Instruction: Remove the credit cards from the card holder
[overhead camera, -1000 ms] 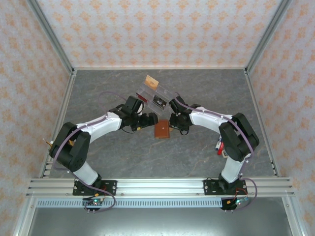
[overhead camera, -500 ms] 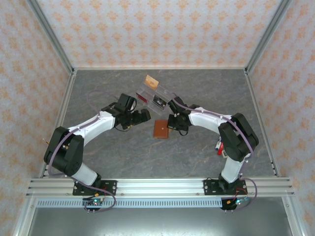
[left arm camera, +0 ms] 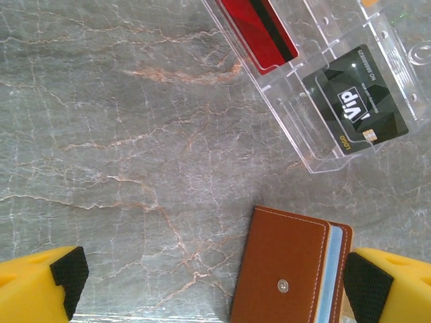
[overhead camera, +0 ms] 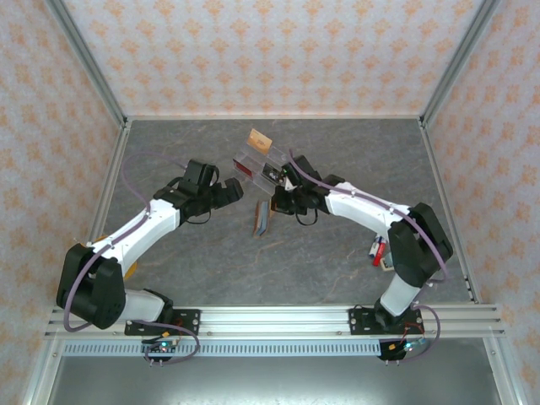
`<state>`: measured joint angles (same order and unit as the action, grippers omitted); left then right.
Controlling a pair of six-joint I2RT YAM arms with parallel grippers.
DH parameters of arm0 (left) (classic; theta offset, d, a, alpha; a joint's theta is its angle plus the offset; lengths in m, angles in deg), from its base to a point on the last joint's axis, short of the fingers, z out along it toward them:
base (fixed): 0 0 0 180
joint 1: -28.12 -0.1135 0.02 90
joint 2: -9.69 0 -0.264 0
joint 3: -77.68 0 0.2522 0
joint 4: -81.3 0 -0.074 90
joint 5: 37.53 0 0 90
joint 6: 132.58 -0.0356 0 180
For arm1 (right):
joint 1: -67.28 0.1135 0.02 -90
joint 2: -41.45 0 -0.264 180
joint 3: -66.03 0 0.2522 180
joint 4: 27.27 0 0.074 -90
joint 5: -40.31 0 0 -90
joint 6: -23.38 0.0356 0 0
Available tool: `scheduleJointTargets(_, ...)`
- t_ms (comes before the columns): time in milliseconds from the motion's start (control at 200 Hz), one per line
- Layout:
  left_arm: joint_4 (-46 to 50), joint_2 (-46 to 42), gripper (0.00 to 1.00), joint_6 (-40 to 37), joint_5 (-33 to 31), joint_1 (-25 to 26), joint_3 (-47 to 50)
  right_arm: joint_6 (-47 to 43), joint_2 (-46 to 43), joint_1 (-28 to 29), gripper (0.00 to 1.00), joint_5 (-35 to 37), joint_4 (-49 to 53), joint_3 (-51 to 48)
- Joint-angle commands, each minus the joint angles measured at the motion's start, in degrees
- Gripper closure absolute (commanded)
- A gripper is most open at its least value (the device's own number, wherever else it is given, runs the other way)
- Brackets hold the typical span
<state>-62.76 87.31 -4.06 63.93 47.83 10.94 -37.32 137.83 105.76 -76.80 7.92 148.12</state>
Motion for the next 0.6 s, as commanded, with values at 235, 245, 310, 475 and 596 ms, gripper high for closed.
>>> scheduleJointTargets(235,1.1,-1.6,0.00,0.4,-3.7,-0.5,1.6,0.6,4.0,0.4,0.94,-4.8,-5.0,4.5)
scheduleJointTargets(245,1.1,-1.6,0.00,0.4,-3.8,-0.5,1.6,0.6,4.1,0.4,0.94,-4.8,-5.0,4.5)
scheduleJointTargets(310,1.2,-1.6,0.00,0.4,-4.0,-0.5,1.8,0.5,4.5,0.4,0.94,-4.3,-4.5,4.5)
scheduleJointTargets(475,1.0,-0.9,0.00,0.2,-3.3,-0.5,1.9,-1.6,4.1,0.3,0.95,4.7,2.9,5.2)
scheduleJointTargets(596,0.1,0.0,0.00,-0.1,-1.4,-0.5,2.1,-3.9,2.7,0.3,0.95,11.7,8.0,4.4)
